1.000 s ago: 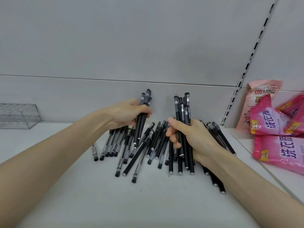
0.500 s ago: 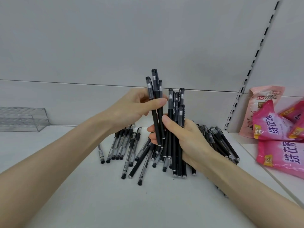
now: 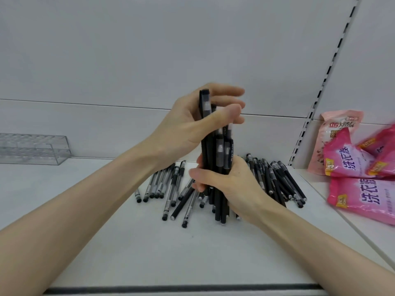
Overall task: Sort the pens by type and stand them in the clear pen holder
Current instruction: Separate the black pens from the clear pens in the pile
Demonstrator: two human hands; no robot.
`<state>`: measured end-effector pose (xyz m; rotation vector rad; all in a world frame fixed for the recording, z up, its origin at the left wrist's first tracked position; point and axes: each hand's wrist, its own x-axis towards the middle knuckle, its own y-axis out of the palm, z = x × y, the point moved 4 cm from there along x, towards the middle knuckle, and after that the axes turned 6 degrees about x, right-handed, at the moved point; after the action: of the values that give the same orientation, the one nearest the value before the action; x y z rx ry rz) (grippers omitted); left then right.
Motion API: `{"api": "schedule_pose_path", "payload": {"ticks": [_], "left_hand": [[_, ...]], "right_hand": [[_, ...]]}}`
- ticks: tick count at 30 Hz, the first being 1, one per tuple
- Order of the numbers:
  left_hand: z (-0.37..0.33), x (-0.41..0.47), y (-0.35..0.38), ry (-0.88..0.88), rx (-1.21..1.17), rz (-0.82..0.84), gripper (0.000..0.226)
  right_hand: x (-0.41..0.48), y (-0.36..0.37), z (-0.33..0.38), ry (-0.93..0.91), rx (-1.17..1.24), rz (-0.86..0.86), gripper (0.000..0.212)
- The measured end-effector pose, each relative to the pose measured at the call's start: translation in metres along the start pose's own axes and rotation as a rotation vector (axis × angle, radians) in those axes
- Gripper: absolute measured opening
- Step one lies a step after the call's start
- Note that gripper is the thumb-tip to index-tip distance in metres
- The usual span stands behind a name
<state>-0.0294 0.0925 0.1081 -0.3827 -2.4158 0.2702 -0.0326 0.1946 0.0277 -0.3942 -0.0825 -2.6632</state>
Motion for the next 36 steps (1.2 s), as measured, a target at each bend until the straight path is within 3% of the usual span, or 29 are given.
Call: {"api": "schedule_pose_path", "payload": {"ticks": [4,11,18,23,27,30,36], "left_hand": [[0.006,-0.014,0.013,-0.022,0.120,0.030,0.023],[0.005,-0.018,0.018,-0.036,-0.005,-0.034,0.021],[0.011,-0.020,0.017,-0.020,0.120,-0.044,0.014],[0.011,-0.011,0.021,-0.060,0.158,0.050,0.035],[0.017,0.005,0.016,-0.068,0.157,-0.007,0.022],[0.039,0.012,0.011,-0.160,0.144,-0.048,0.022],[0.098,0.003,0.013,-0.454,0.558,0.081,0.021]], "right_hand": [[-0.010,0.004,-0.004,0.020,-0.147,0.019,0.013],[-0.012,0.005,-0.003,0.034,-0.229,0.014,0.017],[-0.013,0.005,-0.006,0.064,-0.161,-0.002,0.017],[-0.012,0.003,-0.006,0.108,-0.068,-0.017,0.014],[-0.005,-0.012,0.002,0.160,0.035,-0.046,0.019],[0.004,-0.032,0.009,0.164,0.115,-0.134,0.020],[0.015,-0.068,0.006,0.205,0.155,-0.274,0.020]]}}
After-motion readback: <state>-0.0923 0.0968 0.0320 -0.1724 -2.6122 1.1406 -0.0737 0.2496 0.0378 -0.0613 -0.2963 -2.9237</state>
